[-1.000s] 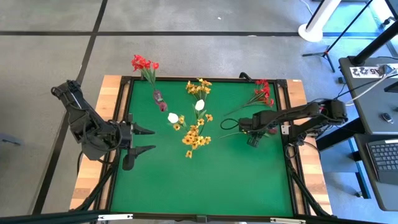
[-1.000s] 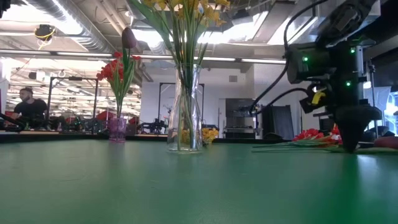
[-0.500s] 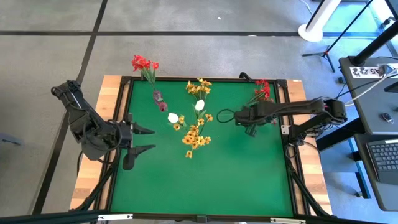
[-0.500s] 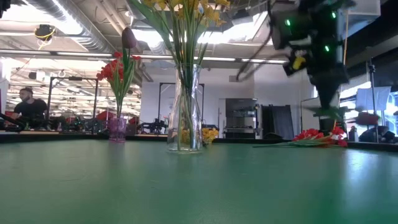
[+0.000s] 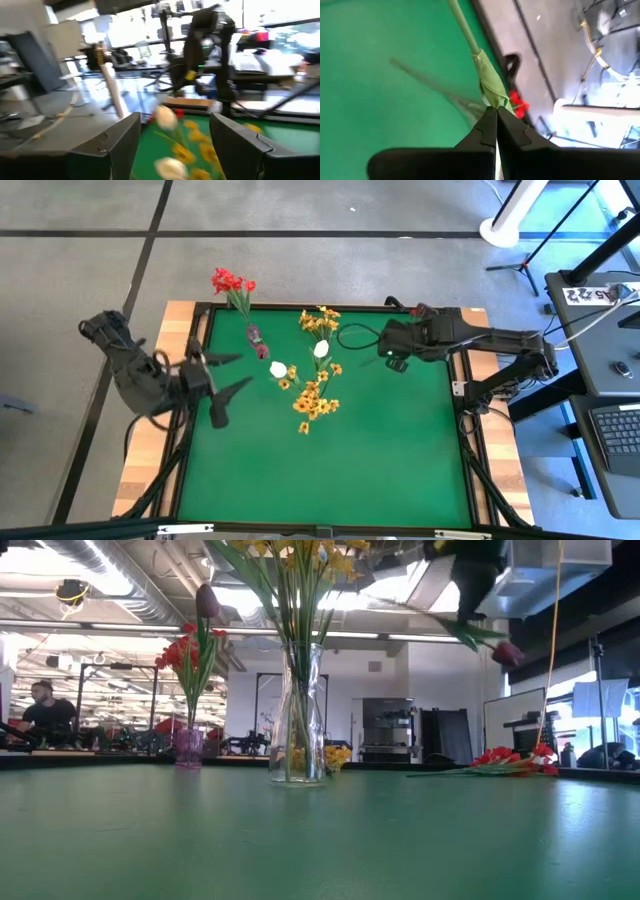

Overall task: Sort flowers into vase by color
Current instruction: Put the red tulip into the pink vase

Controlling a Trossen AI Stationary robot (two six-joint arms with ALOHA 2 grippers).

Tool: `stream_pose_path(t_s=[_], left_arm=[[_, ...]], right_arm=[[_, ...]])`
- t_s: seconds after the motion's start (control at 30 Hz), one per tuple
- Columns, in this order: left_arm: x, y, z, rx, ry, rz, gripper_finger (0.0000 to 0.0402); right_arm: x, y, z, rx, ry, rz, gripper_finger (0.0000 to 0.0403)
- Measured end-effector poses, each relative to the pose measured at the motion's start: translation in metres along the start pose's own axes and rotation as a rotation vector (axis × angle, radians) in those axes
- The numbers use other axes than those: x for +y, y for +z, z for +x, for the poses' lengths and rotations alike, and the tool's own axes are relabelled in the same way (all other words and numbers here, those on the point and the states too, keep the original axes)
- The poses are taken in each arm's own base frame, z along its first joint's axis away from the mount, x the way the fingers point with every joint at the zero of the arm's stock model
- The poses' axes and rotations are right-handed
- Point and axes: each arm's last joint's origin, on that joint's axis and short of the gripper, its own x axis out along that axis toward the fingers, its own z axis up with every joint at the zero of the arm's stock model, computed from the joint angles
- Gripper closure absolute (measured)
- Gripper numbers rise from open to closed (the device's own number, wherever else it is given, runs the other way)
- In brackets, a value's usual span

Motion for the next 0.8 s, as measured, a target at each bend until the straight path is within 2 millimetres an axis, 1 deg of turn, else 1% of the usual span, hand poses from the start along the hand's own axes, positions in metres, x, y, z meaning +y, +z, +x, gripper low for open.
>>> stream_pose_path(t_s=[0.13,0.2,0.33,0.43,0.6,0.8], left_arm=[[0.018,0.018,0.013,-0.004,0.068,0.009,0.0168],[0.027,0.027,0.019,-0.014,0.054,-0.004,0.0168],[0.045,0.042,0.032,-0.036,0.017,-0.031,0.0168],[0.053,0.044,0.044,-0.021,0.011,-0.024,0.0168],[0.066,0.039,0.064,0.058,0.011,-0.007,0.0168],[0.086,0.031,0.085,0.175,0.071,-0.007,0.0168]], right_arm=[[-0.009,0.009,-0.013,-0.058,-0.025,-0.013,0.0403],[-0.011,0.015,-0.017,-0.088,-0.033,-0.030,0.0403],[-0.009,0.029,-0.019,-0.109,-0.060,-0.081,0.0403],[-0.005,0.042,-0.016,-0.116,-0.101,-0.149,0.0403],[0.005,0.067,-0.010,-0.118,-0.197,-0.269,0.0403],[0.005,0.094,-0.015,-0.156,-0.383,-0.325,0.0403]])
